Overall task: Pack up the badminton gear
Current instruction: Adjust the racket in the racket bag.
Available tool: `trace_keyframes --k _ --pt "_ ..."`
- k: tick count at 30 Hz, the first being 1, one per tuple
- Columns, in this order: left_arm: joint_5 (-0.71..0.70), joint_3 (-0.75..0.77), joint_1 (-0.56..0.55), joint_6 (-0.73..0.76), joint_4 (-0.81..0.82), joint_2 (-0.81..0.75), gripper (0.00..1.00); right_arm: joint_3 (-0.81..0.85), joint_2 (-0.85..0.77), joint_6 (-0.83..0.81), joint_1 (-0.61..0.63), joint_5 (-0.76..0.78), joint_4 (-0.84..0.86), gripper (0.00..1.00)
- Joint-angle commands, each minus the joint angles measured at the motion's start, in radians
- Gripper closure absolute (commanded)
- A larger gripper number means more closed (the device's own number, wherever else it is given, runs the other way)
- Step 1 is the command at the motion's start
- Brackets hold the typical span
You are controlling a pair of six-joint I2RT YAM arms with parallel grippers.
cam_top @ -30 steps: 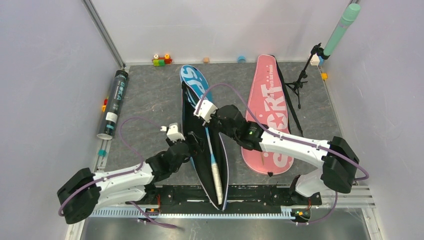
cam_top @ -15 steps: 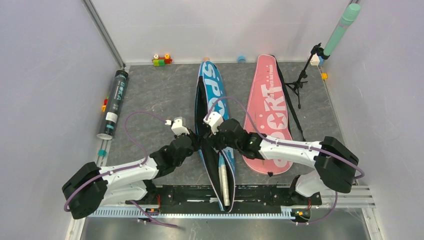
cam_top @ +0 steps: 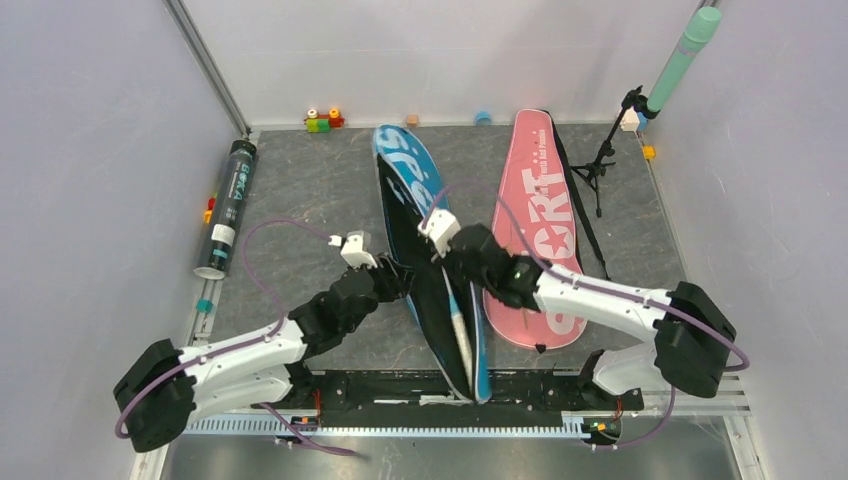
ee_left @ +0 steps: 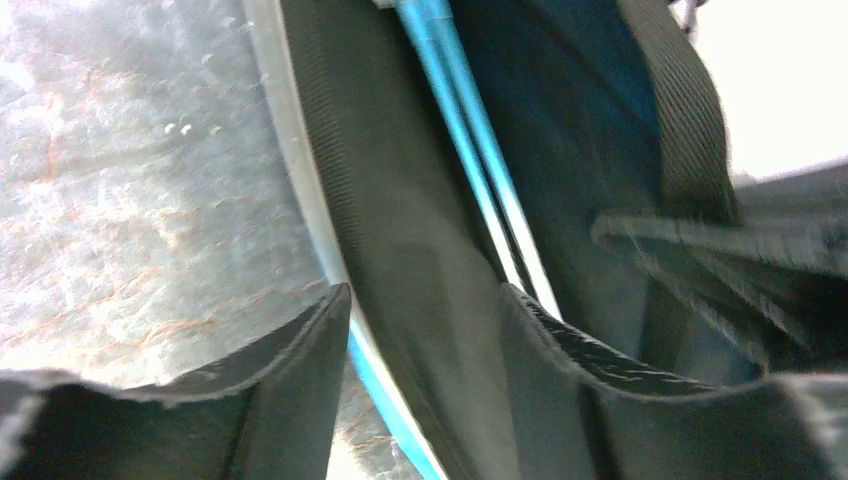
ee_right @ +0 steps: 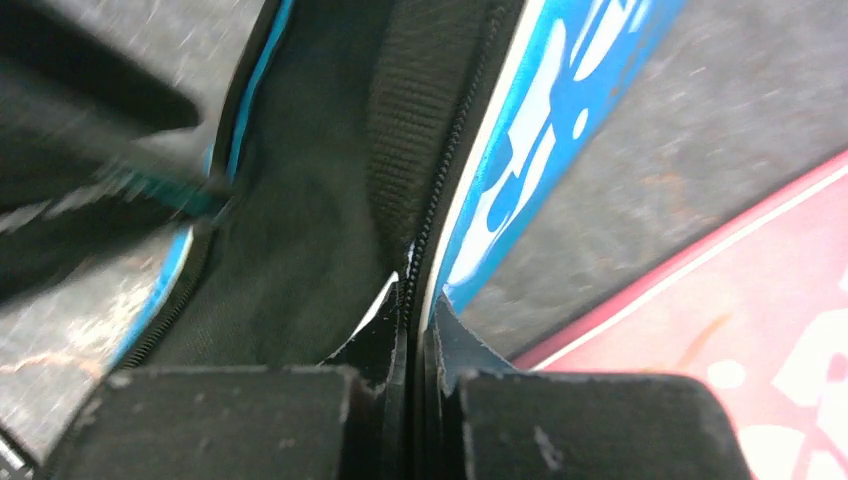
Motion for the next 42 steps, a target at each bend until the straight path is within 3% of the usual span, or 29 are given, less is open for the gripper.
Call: trace_keyframes --k 1,3,5,10,18,23,27,31,37,42 --pt "0.074 0.1 0.0 0.23 0.027 -0.152 0.22 0.285 -0.022 -0.284 -0.105 -0.182 -0.062 1.0" --pt "0.1 0.152 0.0 0.333 -0.019 -0.242 0.01 0.434 0.004 -0.387 -0.118 -0.26 -0.186 1.0" --pt "0.135 0.218 0.001 0.437 -0.068 -0.331 0.0 0.587 0.038 -0.452 -0.142 -0.384 -0.312 1.0" --pt "0.314 0.469 0.0 0.735 -0.198 -0.433 0.0 0.822 0.129 -0.58 -0.233 -0.523 -0.544 1.0" --pt "0.653 0.916 0.0 1.363 -0.603 -0.151 0.0 0.837 0.155 -0.844 -0.462 -0.775 -0.754 1.0" --pt "0.781 1.053 0.0 1.688 -0.802 -0.019 0.0 0.747 0.147 -0.948 -0.542 -0.815 -0.825 1.0" --pt "0.782 1.026 0.001 1.881 -0.892 0.024 0.0 0.681 0.146 -1.013 -0.596 -0.846 -0.86 1.0" --pt "0.719 0.959 0.03 1.981 -1.008 0.044 0.0 0.652 0.15 -1.055 -0.664 -0.89 -0.893 1.0" --pt "0.865 0.855 0.284 2.103 -1.174 0.045 0.0 0.691 0.204 -1.044 -0.703 -0.89 -0.945 1.0" --pt "0.893 0.729 0.353 2.154 -1.222 0.107 0.0 0.755 0.277 -1.031 -0.735 -0.956 -0.999 1.0"
